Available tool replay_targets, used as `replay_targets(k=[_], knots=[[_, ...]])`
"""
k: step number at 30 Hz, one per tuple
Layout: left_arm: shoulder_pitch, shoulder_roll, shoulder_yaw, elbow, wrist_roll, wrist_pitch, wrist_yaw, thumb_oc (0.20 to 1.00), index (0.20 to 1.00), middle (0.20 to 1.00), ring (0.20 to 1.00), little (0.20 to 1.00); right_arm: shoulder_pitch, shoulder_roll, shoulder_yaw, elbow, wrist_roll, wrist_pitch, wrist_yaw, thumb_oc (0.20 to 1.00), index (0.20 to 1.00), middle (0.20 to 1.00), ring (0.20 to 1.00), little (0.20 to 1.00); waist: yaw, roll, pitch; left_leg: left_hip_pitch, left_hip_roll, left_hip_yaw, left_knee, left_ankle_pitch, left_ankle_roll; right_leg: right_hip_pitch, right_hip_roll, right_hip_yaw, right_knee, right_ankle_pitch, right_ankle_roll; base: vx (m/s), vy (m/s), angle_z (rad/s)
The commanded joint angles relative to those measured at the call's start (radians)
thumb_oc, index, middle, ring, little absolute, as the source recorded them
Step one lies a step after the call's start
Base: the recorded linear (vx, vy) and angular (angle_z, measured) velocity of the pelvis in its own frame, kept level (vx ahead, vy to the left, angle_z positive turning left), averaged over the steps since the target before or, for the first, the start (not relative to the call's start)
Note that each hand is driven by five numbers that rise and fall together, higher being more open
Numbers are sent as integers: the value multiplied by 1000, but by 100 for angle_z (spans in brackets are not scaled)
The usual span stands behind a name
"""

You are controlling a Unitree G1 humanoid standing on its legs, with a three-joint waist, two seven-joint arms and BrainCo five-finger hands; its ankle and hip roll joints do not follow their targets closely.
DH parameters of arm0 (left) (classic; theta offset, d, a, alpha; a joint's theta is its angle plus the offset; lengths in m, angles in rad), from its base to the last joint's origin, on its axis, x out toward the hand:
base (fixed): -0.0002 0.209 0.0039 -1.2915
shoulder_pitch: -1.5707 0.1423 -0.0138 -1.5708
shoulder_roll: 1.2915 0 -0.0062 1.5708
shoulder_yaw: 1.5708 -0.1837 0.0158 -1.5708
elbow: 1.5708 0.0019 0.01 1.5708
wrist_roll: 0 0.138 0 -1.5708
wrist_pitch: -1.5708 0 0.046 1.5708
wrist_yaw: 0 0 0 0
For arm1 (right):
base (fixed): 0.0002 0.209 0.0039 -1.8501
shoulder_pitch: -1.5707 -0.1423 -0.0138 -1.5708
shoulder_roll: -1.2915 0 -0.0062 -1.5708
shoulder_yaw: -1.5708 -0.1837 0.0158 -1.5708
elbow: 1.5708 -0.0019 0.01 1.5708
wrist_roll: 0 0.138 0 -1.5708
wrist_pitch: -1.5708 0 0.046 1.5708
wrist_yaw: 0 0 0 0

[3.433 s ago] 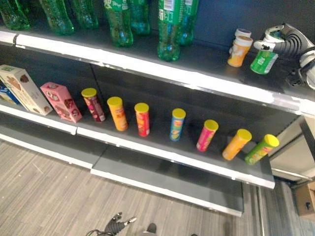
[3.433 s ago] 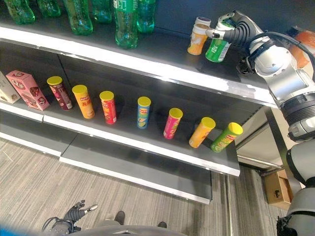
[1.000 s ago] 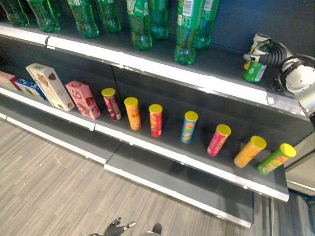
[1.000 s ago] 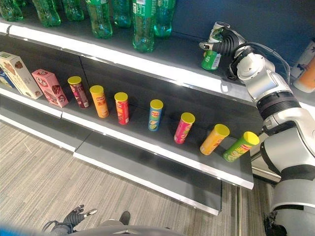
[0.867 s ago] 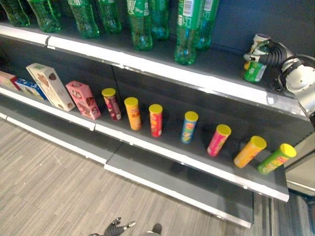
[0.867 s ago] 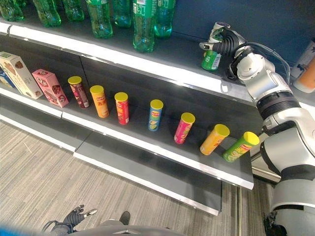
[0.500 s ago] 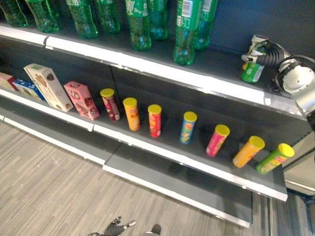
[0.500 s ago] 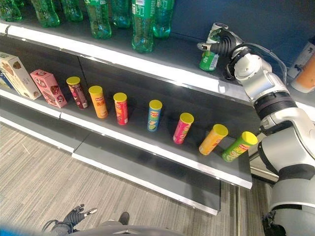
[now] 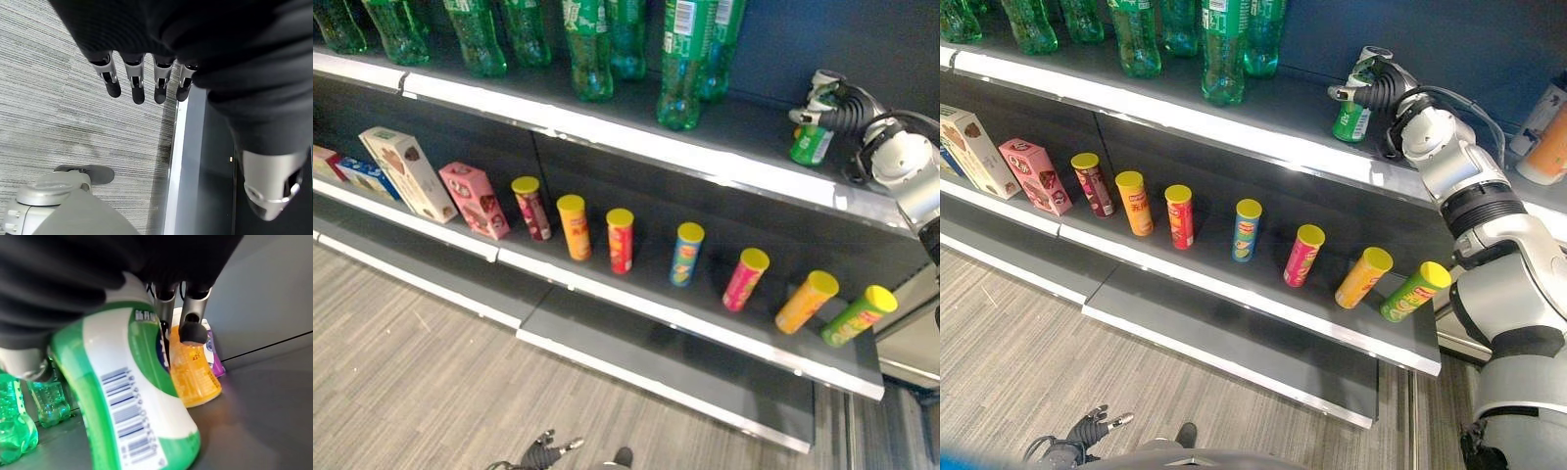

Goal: Put the goods on the table back onto the shelves and tidy them up.

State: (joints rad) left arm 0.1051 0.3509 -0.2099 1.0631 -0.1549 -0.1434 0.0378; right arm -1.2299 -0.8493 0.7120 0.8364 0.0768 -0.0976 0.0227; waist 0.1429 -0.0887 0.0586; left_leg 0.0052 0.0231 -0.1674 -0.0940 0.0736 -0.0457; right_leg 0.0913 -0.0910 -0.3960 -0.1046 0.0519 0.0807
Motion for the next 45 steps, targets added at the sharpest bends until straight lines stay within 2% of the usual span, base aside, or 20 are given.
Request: replay_targets(k=[1,13,16,19,20,21,22,24,27,31,33,35,37,38,39,40,41,42,44,45], knots=[[-55,56,-2,20,-39,-17,15,1000,1000,1000,1000,1000,-108,-3,34,25,-16,-14,-35,1000,1000,1000,1000,1000,27,-39,15,42,12,76,7,-142,-16,65,-17,8,17,-142,21,-1,1,-3],[-65,57,12,26,-49,-15,21,1000,1000,1000,1000,1000,-132,-16,43,-19,-33,-15,-54,1000,1000,1000,1000,1000,11,-41,12,52,14,89,7,-147,-14,65,-15,25,17,-141,21,4,6,-4],[-63,59,25,27,-52,-14,24,1000,1000,1000,1000,1000,-143,-49,48,-76,-43,-19,-67,1000,1000,1000,1000,1000,1,-42,12,53,15,94,7,-149,-13,63,-15,29,17,-140,23,7,24,-4],[-61,54,56,38,-49,-11,30,1000,1000,1000,1000,1000,-131,-140,16,-229,-35,-35,-101,1000,1000,1000,1000,1000,-26,-42,10,57,16,108,7,-154,-12,60,-16,41,17,-137,23,15,36,-4],[-58,48,76,46,-42,-11,34,1000,1000,1000,1000,1000,-109,-203,-26,-333,-31,-54,-128,1000,1000,1000,1000,1000,-43,-39,9,61,17,118,7,-158,-10,58,-17,50,17,-134,25,14,33,-8],[-58,49,75,46,-42,-11,34,1000,1000,1000,1000,1000,-106,-204,-30,-336,-31,-53,-128,1000,1000,1000,1000,1000,-41,-40,9,61,17,118,7,-159,-10,58,-17,50,17,-134,25,24,45,-14],[-56,40,92,53,-30,-10,42,1000,1000,1000,1000,1000,-71,-262,-85,-436,-32,-76,-158,1000,1000,1000,1000,1000,-58,-37,8,66,19,127,7,-162,-9,56,-18,57,17,-133,26,26,33,-20],[-56,31,108,62,-22,-11,48,1000,1000,1000,1000,1000,-18,-323,-166,-518,-35,-97,-197,1000,1000,1000,1000,1000,-74,-36,4,70,21,140,7,-167,-7,53,-17,68,17,-131,28,37,39,-20],[-56,16,131,68,-7,-7,62,1000,1000,1000,1000,1000,158,-436,-388,-671,-58,-122,-265,1000,1000,1000,1000,1000,-103,-35,-4,78,23,158,7,-175,-4,49,-16,90,17,-130,29,39,33,-34],[-57,4,141,72,8,-5,66,1000,1000,1000,1000,1000,362,-457,-598,-764,-57,-137,-290,1000,1000,1000,1000,1000,-123,-34,-5,85,24,176,7,-180,0,44,-17,108,17,-127,32,27,33,-19],[-57,-6,151,66,16,-4,69,1000,1000,1000,1000,1000,575,-417,-785,-849,-36,-154,-288,1000,1000,1000,1000,1000,-145,-29,-5,90,24,192,7,-186,5,41,-19,123,17,-123,35,34,48,-25],[-62,-8,149,64,19,-6,65,1000,1000,1000,1000,1000,773,-327,-945,-939,27,-177,-252,1000,1000,1000,1000,1000,-151,-33,-2,93,22,202,7,-189,8,37,-20,134,17,-120,38,25,33,-19],[-57,-17,152,63,29,-5,62,1000,1000,1000,1000,1000,888,-250,-1023,-979,109,-202,-216,1000,1000,1000,1000,1000,-160,-27,3,99,23,213,7,-194,10,38,-19,142,17,-118,39,20,28,-19],[-58,-15,148,63,29,-5,62,1000,1000,1000,1000,1000,899,-248,-1034,-983,110,-202,-215,1000,1000,1000,1000,1000,-157,-30,3,97,21,212,7,-191,11,37,-21,142,17,-117,39,11,36,-9],[-48,-20,151,62,40,-8,55,1000,1000,1000,1000,1000,1000,-164,-1079,-1030,249,-232,-138,1000,1000,1000,1000,1000,-167,-27,5,97,19,221,7,-193,14,31,-23,150,17,-113,41,8,40,-11],[-47,-20,159,59,45,-9,45,1000,1000,1000,1000,1000,1103,-68,-1098,-1076,386,-240,-58,1000,1000,1000,1000,1000,-176,-22,10,103,18,233,7,-195,16,29,-24,160,17,-112,42,22,44,-14],[-46,-21,162,56,45,-10,45,1000,1000,1000,1000,1000,1146,-6,-1082,-1091,481,-246,-10,1000,1000,1000,1000,1000,-179,-19,14,108,19,241,7,-199,17,30,-24,168,17,-111,42,11,26,-20],[-46,-20,161,56,45,-10,45,1000,1000,1000,1000,1000,1147,-6,-1084,-1092,481,-246,-10,1000,1000,1000,1000,1000,-179,-21,13,105,17,240,7,-196,18,27,-25,167,17,-110,42,4,19,-23],[-39,-21,172,25,56,-9,27,1000,1000,1000,1000,1000,1348,142,-1011,-1144,721,-174,182,1000,1000,1000,1000,1000,-199,-12,20,111,12,257,7,-197,23,21,-31,183,17,-102,46,-5,32,-24],[-38,-28,166,6,63,-14,7,1000,1000,1000,1000,1000,1439,183,-922,-1070,784,-94,274,1000,1000,1000,1000,1000,-207,-10,21,114,10,261,7,-197,23,21,-34,186,17,-100,47,-4,25,-28]])
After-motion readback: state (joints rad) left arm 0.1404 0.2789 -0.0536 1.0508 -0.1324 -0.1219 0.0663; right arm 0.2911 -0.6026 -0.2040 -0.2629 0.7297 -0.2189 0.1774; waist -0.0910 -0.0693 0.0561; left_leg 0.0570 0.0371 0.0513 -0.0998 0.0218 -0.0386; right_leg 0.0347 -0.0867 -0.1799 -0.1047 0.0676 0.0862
